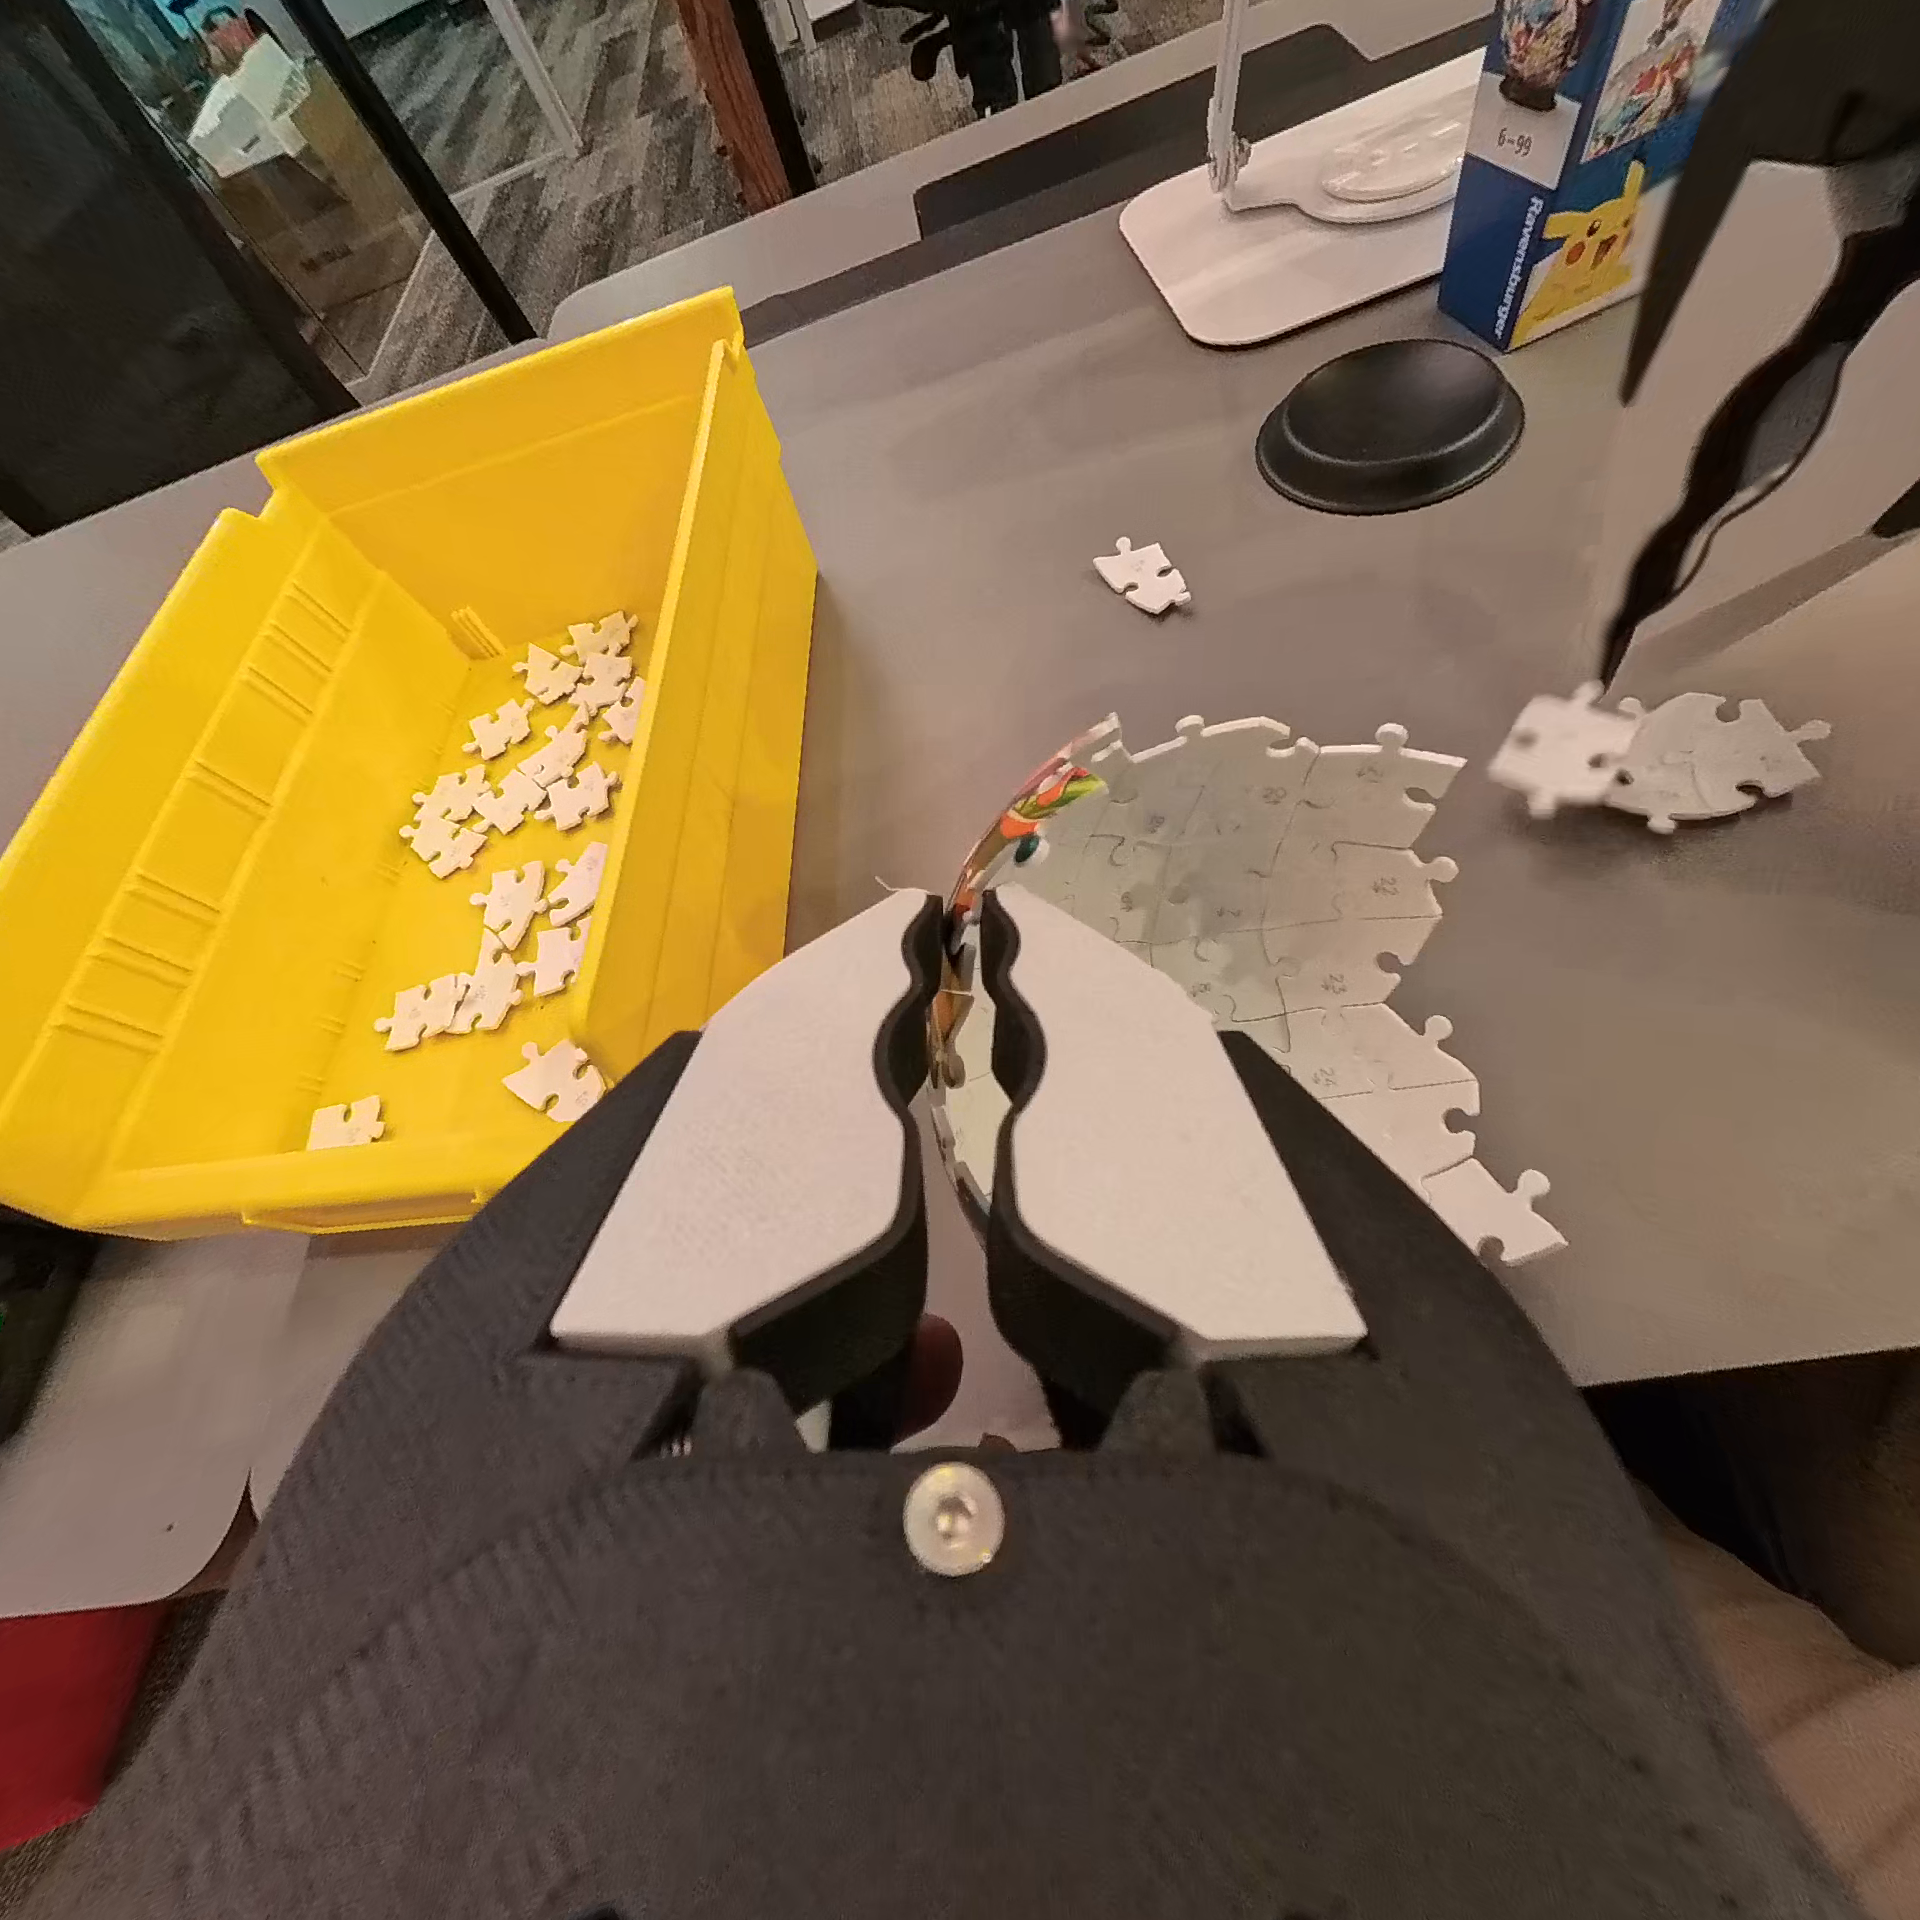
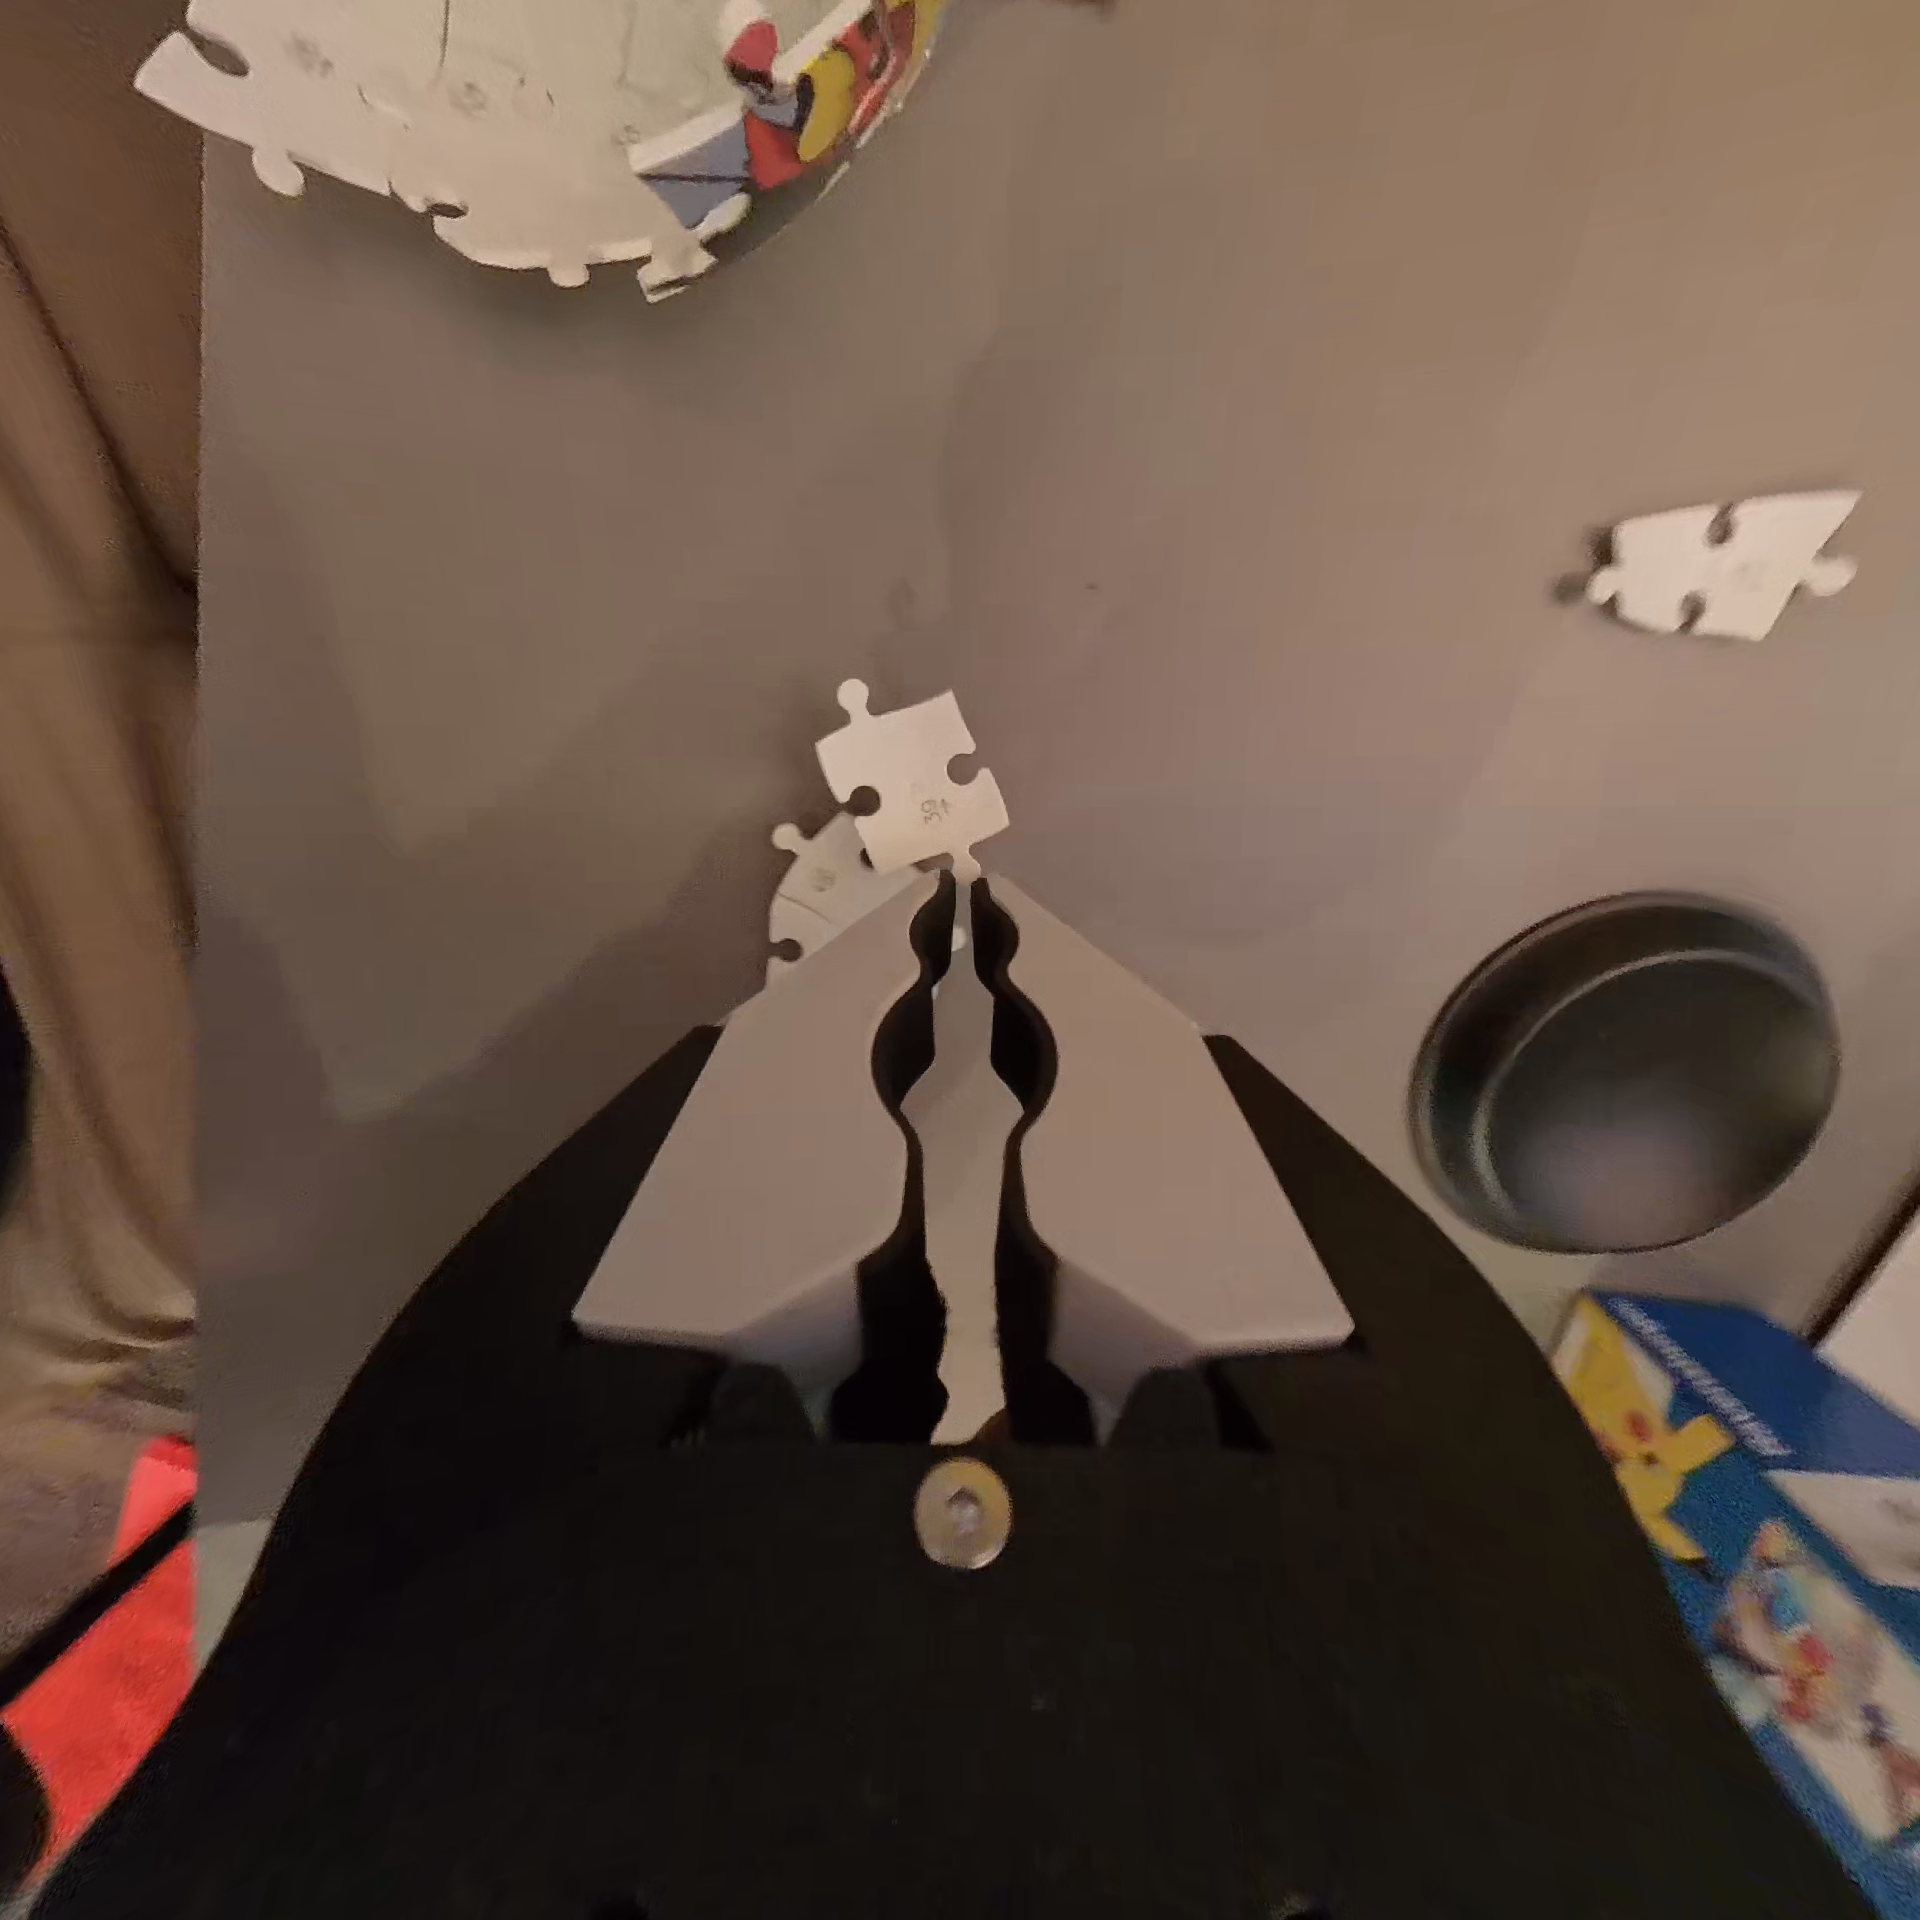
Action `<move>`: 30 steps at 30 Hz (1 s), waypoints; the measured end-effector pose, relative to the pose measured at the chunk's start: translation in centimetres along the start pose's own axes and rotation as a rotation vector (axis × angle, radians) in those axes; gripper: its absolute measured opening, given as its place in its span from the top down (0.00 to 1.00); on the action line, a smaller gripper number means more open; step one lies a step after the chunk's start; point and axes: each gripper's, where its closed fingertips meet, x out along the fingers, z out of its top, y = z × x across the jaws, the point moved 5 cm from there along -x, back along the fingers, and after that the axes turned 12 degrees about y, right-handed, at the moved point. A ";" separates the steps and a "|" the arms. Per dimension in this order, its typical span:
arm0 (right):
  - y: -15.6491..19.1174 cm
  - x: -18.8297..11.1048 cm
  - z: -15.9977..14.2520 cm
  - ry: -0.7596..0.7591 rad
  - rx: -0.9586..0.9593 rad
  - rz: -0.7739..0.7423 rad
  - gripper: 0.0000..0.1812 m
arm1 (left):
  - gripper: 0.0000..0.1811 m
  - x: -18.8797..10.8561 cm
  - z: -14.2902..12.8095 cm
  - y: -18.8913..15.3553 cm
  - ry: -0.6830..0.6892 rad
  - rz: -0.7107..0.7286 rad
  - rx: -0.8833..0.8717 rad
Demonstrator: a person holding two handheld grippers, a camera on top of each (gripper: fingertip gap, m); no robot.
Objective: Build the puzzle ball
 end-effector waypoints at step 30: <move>1.7 2.3 2.4 -0.144 0.139 0.051 1.00 | 0.96 0.0 0.1 0.1 -0.013 -0.030 -0.012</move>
